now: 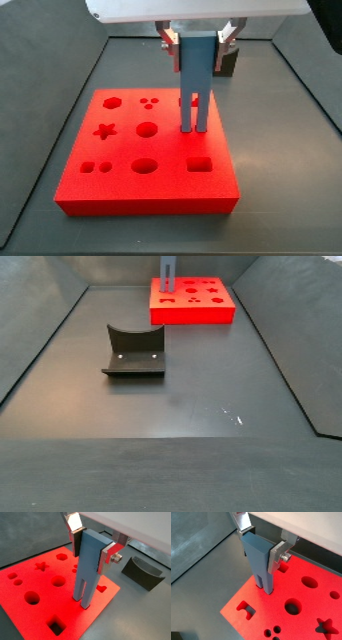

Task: Insert the double-square object.

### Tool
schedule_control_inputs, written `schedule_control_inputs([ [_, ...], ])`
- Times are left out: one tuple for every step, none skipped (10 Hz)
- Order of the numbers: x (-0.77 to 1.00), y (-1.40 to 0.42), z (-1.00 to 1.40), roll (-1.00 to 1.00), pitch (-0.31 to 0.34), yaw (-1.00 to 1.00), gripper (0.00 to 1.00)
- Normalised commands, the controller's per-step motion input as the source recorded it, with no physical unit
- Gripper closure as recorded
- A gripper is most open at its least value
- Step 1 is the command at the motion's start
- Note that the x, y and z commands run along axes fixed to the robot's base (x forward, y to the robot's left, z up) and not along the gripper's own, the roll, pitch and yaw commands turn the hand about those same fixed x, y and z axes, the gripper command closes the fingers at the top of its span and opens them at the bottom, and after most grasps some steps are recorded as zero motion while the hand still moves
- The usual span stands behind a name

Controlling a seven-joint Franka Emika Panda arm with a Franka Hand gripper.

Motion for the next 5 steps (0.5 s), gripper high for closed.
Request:
schedule_control_inputs([
  [0.09,0.0,-0.47,0.02,0.026,0.0,1.0],
  [0.25,-0.05,-0.74,0.1,0.209,0.0,1.0],
  [0.26,-0.09,-0.76,0.08,0.211,0.0,1.0],
  [0.32,-0.15,-0.76,0.05,0.22,0.0,1.0],
  [0.32,-0.16,-0.77,0.03,0.224,0.0,1.0],
])
